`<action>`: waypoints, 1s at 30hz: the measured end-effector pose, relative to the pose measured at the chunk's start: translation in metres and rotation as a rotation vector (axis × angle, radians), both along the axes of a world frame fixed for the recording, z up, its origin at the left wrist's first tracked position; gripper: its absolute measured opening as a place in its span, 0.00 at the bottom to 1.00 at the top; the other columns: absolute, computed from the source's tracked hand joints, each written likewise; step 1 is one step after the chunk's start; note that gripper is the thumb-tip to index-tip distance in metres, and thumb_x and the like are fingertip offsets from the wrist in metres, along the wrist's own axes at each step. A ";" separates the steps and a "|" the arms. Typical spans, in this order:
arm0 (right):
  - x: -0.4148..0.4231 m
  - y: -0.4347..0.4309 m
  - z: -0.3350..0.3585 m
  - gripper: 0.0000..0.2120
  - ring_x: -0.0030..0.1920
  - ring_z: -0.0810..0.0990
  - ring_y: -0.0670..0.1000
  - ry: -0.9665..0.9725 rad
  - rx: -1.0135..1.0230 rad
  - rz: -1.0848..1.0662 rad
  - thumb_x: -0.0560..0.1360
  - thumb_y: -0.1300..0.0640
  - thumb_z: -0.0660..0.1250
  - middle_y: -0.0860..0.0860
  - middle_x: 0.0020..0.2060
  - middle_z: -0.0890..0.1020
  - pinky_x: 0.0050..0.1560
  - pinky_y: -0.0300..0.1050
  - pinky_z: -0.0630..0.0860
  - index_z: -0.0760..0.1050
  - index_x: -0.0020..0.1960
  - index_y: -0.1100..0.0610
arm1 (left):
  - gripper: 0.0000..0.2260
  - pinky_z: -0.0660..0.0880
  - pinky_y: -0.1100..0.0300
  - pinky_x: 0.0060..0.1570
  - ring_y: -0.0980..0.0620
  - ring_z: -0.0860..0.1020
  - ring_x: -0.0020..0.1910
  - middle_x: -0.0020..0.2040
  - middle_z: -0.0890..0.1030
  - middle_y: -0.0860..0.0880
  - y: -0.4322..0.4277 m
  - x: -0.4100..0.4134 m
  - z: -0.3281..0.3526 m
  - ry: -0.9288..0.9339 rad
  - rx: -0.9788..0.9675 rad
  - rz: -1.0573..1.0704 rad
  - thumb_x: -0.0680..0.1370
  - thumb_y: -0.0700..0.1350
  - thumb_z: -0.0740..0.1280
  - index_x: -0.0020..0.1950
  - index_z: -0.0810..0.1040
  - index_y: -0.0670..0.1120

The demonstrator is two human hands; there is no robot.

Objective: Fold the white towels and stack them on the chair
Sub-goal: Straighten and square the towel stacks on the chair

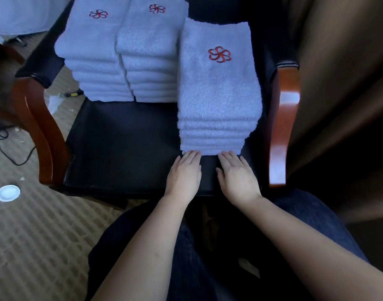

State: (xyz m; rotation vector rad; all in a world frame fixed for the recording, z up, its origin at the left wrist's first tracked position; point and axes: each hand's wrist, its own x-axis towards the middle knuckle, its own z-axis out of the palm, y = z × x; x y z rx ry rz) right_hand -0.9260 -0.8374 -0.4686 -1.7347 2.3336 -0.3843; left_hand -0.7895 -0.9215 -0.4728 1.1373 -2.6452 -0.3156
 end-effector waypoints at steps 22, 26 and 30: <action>-0.071 -0.131 -0.006 0.23 0.78 0.50 0.51 0.071 0.053 -0.132 0.84 0.55 0.49 0.52 0.77 0.58 0.76 0.47 0.44 0.55 0.78 0.59 | 0.24 0.45 0.55 0.76 0.56 0.48 0.78 0.80 0.52 0.53 -0.128 -0.078 -0.002 -0.094 0.117 -0.008 0.84 0.51 0.53 0.79 0.53 0.47; -0.082 -0.151 -0.007 0.23 0.78 0.50 0.51 0.061 0.039 -0.151 0.84 0.55 0.49 0.52 0.77 0.57 0.76 0.48 0.45 0.55 0.78 0.59 | 0.24 0.45 0.55 0.76 0.56 0.49 0.78 0.80 0.52 0.53 -0.147 -0.092 -0.004 -0.088 0.103 -0.008 0.84 0.51 0.53 0.79 0.54 0.47; -0.086 -0.170 -0.010 0.23 0.78 0.51 0.52 0.052 0.019 -0.166 0.84 0.54 0.48 0.53 0.77 0.58 0.76 0.48 0.46 0.56 0.77 0.60 | 0.24 0.46 0.54 0.76 0.55 0.49 0.78 0.80 0.53 0.51 -0.158 -0.103 -0.006 -0.084 0.099 0.033 0.85 0.51 0.52 0.79 0.54 0.46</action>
